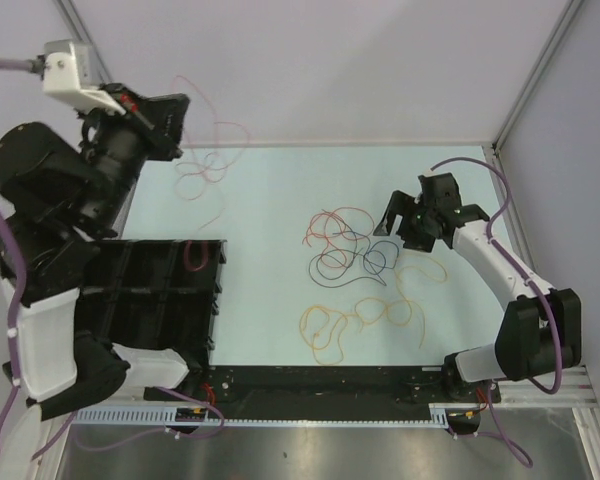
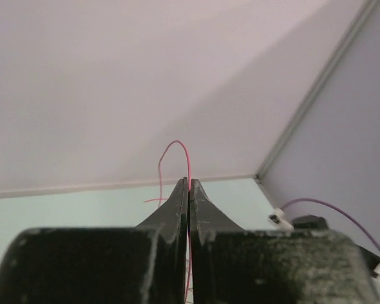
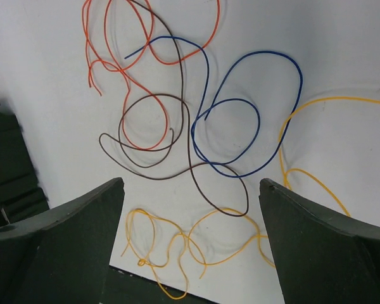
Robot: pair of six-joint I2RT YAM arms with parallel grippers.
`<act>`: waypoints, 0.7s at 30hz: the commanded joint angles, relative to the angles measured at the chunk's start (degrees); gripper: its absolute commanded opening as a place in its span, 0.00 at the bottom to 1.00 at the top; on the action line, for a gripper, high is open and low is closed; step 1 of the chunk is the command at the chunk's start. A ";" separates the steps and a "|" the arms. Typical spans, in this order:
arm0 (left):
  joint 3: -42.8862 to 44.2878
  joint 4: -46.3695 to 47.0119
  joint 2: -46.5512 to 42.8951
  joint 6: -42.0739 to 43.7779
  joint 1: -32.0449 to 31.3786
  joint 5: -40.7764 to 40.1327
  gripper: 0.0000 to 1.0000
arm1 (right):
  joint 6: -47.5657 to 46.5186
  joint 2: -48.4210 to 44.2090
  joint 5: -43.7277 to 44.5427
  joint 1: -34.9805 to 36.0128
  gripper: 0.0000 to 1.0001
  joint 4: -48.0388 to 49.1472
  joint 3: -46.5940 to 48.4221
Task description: Untangle the cables
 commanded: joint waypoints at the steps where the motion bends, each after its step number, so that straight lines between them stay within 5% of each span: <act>1: -5.43 -0.38 -2.13 6.94 -0.08 -9.89 0.00 | 2.20 -3.65 -0.85 -0.31 0.92 -0.99 2.98; 21: -27.68 16.58 -14.01 16.87 0.62 -23.27 0.00 | 1.33 -11.91 2.14 -2.07 0.91 -10.58 3.94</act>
